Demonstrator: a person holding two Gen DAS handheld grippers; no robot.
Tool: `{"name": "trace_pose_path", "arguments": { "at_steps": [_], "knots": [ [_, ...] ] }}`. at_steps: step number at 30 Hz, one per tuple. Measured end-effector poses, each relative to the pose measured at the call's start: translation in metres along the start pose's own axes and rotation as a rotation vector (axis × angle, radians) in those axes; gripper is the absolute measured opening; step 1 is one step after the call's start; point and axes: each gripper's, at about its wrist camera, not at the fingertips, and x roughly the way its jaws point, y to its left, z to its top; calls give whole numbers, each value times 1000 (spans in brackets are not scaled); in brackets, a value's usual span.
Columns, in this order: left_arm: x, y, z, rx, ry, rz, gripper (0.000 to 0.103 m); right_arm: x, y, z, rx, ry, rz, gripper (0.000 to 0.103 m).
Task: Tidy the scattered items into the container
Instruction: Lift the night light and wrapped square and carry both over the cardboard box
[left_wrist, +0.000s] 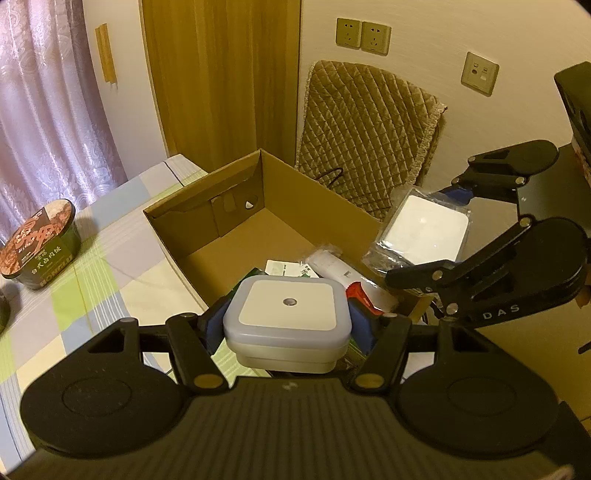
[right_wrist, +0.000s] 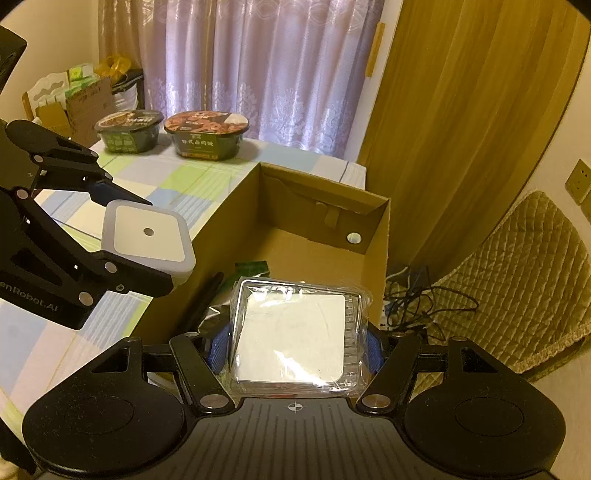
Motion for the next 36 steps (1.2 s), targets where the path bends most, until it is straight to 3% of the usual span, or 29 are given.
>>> {"name": "trace_pose_path", "arguments": {
  "at_steps": [36],
  "knots": [
    [44, 27, 18, -72, -10, -16, 62, 38, -14, 13, -21, 29, 6, 71]
  ]
}}
